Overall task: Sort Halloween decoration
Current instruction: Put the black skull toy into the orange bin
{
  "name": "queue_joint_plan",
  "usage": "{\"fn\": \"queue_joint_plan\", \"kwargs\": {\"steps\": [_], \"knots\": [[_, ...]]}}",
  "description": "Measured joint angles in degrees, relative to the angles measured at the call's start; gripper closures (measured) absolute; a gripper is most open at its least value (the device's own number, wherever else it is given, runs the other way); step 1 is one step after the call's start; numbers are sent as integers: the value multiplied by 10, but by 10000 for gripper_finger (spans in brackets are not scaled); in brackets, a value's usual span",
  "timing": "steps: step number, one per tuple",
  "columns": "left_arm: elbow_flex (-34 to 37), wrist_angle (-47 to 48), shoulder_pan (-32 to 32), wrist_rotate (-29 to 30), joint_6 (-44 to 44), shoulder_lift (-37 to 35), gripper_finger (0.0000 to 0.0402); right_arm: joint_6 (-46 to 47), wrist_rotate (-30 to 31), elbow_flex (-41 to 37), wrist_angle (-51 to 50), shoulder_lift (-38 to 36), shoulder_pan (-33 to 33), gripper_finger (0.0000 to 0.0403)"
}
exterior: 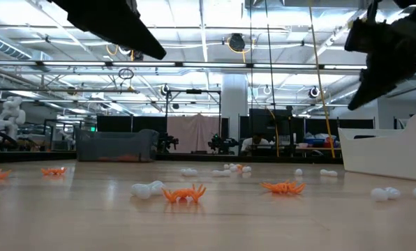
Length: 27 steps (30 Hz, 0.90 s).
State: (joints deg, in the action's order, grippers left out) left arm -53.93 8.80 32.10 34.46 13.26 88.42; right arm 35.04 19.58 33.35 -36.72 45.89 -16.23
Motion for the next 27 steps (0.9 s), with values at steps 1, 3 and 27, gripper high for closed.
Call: {"fn": "queue_joint_plan", "kwargs": {"steps": [1, 3, 27], "knots": [[0, 1, 2, -1, 0, 0, 402, 16, 5, 6, -27, 2, 0, 330], [0, 1, 3, -1, 10, 1, 402, 50, 21, 15, -77, 7, 0, 330], [1, 202, -2, -29, 174, 5, 402, 269, 34, 18, -244, 204, 2, 266]]}}
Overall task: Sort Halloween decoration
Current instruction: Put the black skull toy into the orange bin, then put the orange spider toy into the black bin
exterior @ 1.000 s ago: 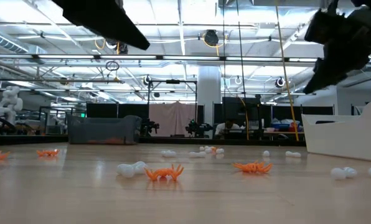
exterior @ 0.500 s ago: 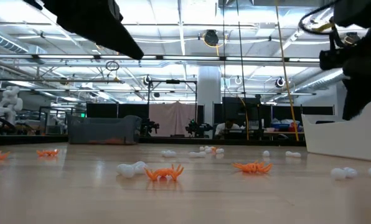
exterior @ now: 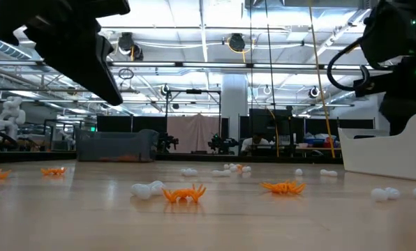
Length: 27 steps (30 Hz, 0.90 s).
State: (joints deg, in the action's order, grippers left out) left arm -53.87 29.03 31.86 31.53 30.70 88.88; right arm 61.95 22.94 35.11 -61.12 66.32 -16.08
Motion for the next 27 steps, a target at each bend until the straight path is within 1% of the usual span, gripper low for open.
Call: {"fn": "queue_joint_plan", "kwargs": {"steps": [4, 8, 11, 15, 17, 19, 20, 22, 24, 27], "knots": [[0, 19, -1, -4, 6, 0, 402, 8, 9, 1, -2, -5, 0, 240], [0, 26, -4, -19, 18, 0, 401, 9, 27, 22, -8, -19, -12, 235], [0, 54, -10, -21, 34, 0, 389, 17, 81, 50, -6, -27, -37, 238], [0, 97, -15, -29, 52, 0, 342, 3, 179, 82, 24, -28, -86, 242], [0, 107, -18, -36, 62, 0, 313, -38, 227, 84, 89, -27, -113, 242], [0, 110, -19, -49, 64, 0, 286, -111, 265, 80, 186, -21, -138, 242], [0, 110, -19, -57, 64, 0, 275, -154, 274, 76, 238, -16, -148, 242], [0, 110, -18, -70, 63, 0, 257, -243, 279, 70, 328, 1, -167, 243], [0, 110, -16, -86, 64, 0, 248, -325, 278, 70, 407, 19, -179, 243], [0, 109, -10, -105, 66, 0, 245, -409, 268, 70, 488, 42, -191, 243]]}}
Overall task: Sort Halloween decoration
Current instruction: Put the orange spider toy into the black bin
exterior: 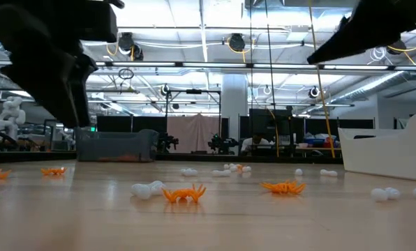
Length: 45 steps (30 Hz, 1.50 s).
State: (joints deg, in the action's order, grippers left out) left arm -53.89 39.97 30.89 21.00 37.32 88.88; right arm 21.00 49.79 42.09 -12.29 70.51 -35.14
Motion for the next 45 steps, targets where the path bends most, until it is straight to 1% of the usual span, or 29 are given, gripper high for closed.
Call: {"fn": "queue_joint_plan", "kwargs": {"steps": [3, 6, 11, 17, 25, 30, 32, 35, 38, 45], "knots": [[3, -6, 8, 1, 11, 0, 244, -56, -4, 0, 47, 17, -3, 243], [19, -6, 11, 4, 16, 0, 244, -82, -4, 0, 61, 26, -2, 243], [49, -29, 20, 5, 59, 0, 244, -90, -4, 0, 73, 37, -1, 243], [92, -109, 34, 5, 65, 0, 244, -97, -4, 0, 79, 42, -1, 243], [113, -115, 36, 16, 95, 0, 244, -97, -5, 0, 78, 42, -1, 243], [137, -114, 33, 22, 147, 0, 244, -97, -5, 0, 78, 42, -1, 243], [141, -119, 34, 22, 149, 0, 247, -97, -5, 0, 78, 42, -1, 243], [142, -130, 34, 21, 148, 0, 261, -97, -5, 0, 78, 42, -1, 243], [142, -129, 34, 22, 143, 0, 287, -97, -5, 0, 78, 42, -1, 243], [142, -127, 25, 26, 116, 0, 377, -97, -5, 0, 78, 42, -1, 243]]}}
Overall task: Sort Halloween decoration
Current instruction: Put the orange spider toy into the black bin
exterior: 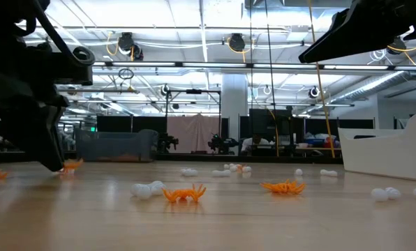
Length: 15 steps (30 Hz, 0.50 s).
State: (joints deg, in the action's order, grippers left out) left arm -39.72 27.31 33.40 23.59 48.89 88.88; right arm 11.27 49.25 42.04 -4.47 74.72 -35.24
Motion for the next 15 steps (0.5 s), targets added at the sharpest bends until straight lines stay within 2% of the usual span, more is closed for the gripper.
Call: {"fn": "queue_joint_plan", "kwargs": {"steps": [2, 9, 15], "knots": [[0, 1, -2, 1, -3, 0, 395, 0, 0, 0, 0, 0, 0, 243], [0, -6, -4, 9, -15, 0, 401, 0, 0, 0, 0, 0, 0, 243], [0, -72, 2, 13, -49, 0, 401, 0, 0, 0, 0, 0, 0, 243]]}}
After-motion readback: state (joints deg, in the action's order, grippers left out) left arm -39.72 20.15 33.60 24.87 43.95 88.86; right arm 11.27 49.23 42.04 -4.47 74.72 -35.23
